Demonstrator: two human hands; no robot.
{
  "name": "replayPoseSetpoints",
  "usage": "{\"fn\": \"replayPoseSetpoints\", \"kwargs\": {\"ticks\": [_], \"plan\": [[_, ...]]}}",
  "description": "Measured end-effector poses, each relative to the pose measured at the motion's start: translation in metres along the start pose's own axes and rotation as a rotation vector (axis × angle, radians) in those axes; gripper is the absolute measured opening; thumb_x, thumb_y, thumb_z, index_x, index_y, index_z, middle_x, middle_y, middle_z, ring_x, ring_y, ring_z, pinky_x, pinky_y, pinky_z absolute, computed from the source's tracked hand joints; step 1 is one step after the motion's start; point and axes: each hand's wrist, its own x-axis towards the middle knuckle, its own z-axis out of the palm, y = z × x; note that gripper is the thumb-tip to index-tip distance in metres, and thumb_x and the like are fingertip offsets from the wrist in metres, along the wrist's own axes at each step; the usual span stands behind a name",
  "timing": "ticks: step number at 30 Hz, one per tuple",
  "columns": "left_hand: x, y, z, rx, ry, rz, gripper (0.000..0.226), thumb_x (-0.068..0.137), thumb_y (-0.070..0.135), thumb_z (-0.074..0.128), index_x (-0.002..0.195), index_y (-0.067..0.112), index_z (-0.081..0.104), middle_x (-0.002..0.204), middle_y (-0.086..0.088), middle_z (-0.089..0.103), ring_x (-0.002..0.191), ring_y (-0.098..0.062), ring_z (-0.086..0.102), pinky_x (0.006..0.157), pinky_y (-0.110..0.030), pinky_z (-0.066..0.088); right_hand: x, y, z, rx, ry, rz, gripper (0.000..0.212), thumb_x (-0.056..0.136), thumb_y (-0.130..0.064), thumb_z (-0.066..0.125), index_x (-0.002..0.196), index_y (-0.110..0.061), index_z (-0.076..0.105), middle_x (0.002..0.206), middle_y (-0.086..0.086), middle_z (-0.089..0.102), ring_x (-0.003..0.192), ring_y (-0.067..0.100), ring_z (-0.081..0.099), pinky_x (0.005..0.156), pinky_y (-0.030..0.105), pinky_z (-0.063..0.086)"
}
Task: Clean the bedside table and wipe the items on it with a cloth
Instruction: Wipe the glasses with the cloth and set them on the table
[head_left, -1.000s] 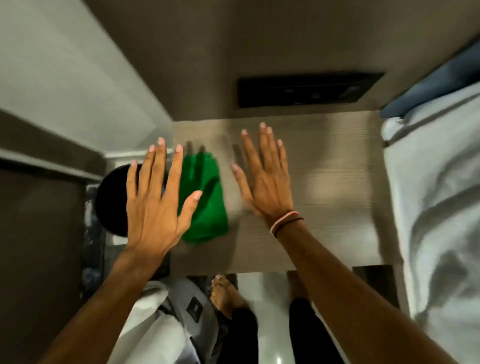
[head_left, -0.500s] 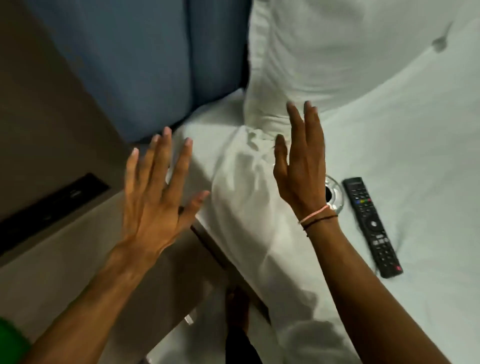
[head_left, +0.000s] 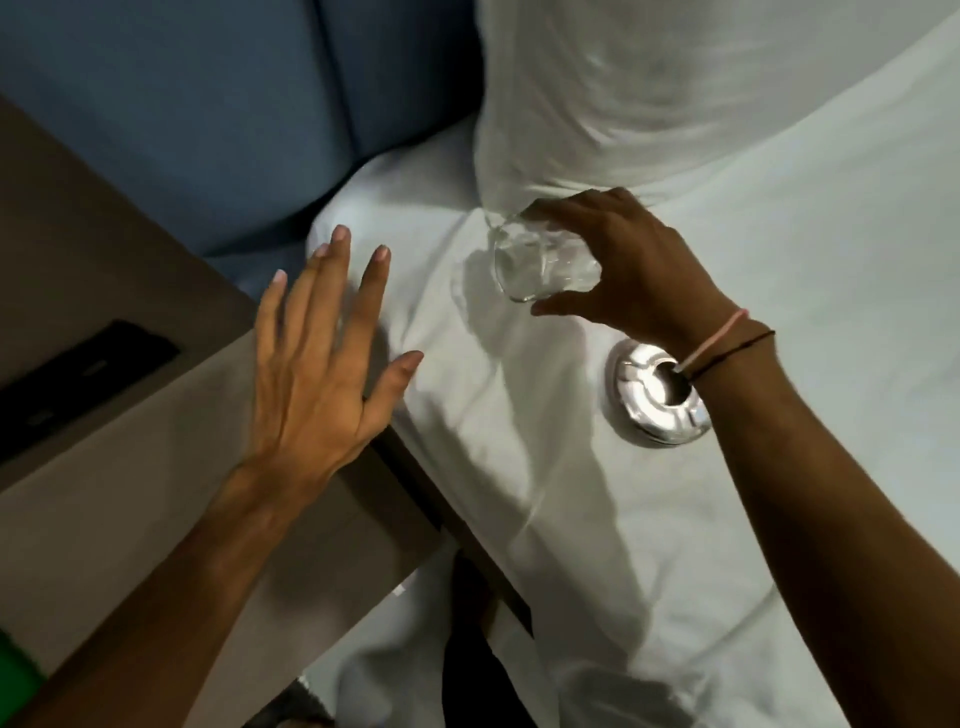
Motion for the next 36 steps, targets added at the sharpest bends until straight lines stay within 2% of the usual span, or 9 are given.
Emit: {"fn": "replayPoseSetpoints", "kwargs": {"ticks": [3,7,11,14,18,24,27,32,36], "plan": [[-0.027,-0.034,-0.015,0.028,-0.004,-0.079,0.069,0.101,0.059,0.03,0.157,0.02,0.019,0.163,-0.016,0.023,0.148,-0.029,0.029,0.121,-0.05,0.021,0.003,-0.05,0.009,0.176,0.126,-0.062,0.082,0.074,-0.063,0.077,0.14,-0.02,0.055,0.118,-0.002,0.067,0.108,0.02,0.059,0.091,0.036,0.052],[-0.077,-0.077,-0.04,0.039,-0.051,-0.216,0.069,0.1,0.059,0.027,0.156,0.02,0.019,0.164,-0.016,0.022,0.149,-0.029,0.028,0.12,-0.05,0.021,-0.001,-0.135,0.027,0.598,0.249,-0.162,0.062,0.078,-0.047,0.083,0.123,-0.008,0.064,0.094,0.0,0.066,0.088,0.018,0.065,0.083,0.033,0.056],[-0.152,-0.126,-0.07,0.052,-0.13,-0.385,0.069,0.099,0.059,0.024,0.156,0.019,0.02,0.164,-0.017,0.021,0.148,-0.031,0.028,0.119,-0.05,0.023,-0.006,-0.239,0.076,1.088,-0.006,-0.143,0.035,0.085,-0.039,0.071,0.11,-0.015,0.063,0.086,-0.007,0.064,0.08,0.022,0.067,0.069,0.052,0.06],[-0.217,-0.16,-0.089,0.08,-0.21,-0.508,0.066,0.097,0.048,0.037,0.153,0.015,0.026,0.163,-0.018,0.023,0.141,-0.036,0.036,0.111,-0.052,0.034,-0.017,-0.301,0.126,1.433,-0.313,0.147,0.046,0.078,-0.047,0.067,0.111,-0.014,0.063,0.094,-0.003,0.065,0.081,0.013,0.068,0.061,0.038,0.061],[-0.316,-0.206,-0.111,0.154,-0.473,-0.732,0.083,0.075,0.029,0.07,0.147,0.009,0.035,0.162,-0.019,0.024,0.145,-0.038,0.03,0.113,-0.055,0.033,-0.035,-0.368,0.196,1.696,-0.671,0.463,0.057,0.086,-0.052,0.054,0.128,-0.014,0.056,0.122,0.015,0.061,0.091,0.026,0.07,0.068,0.039,0.06],[-0.396,-0.236,-0.093,0.03,-0.84,-0.852,0.101,0.087,0.043,0.065,0.157,0.019,-0.002,0.166,-0.013,-0.012,0.154,-0.033,-0.001,0.122,-0.047,0.019,-0.059,-0.409,0.262,1.835,-0.896,0.609,0.061,0.098,-0.051,0.03,0.138,-0.012,0.053,0.116,0.021,0.067,0.094,0.036,0.069,0.086,0.045,0.053],[-0.41,-0.236,-0.08,0.021,-0.849,-0.868,0.103,0.088,0.035,0.067,0.157,0.018,-0.007,0.166,-0.016,-0.014,0.154,-0.036,-0.004,0.122,-0.047,0.022,-0.064,-0.42,0.285,1.784,-0.92,0.633,0.063,0.098,-0.044,0.025,0.144,-0.008,0.049,0.114,0.02,0.065,0.094,0.034,0.068,0.087,0.046,0.053],[-0.421,-0.23,-0.074,0.116,-0.72,-0.804,0.085,0.081,0.026,0.075,0.151,0.02,0.026,0.161,-0.016,0.024,0.142,-0.039,0.032,0.099,-0.047,0.049,-0.072,-0.423,0.301,1.775,-0.915,0.593,0.047,0.097,-0.044,0.04,0.129,-0.014,0.059,0.106,0.015,0.064,0.086,0.028,0.07,0.083,0.04,0.059],[-0.416,-0.223,-0.077,0.136,-0.603,-0.779,0.06,0.075,0.011,0.073,0.13,0.019,0.051,0.13,-0.01,0.057,0.112,-0.035,0.058,0.07,-0.044,0.056,-0.078,-0.422,0.296,1.792,-0.887,0.633,0.078,0.062,-0.053,0.083,0.126,-0.013,0.063,0.095,0.008,0.067,0.075,0.02,0.069,0.071,0.037,0.061]]}}
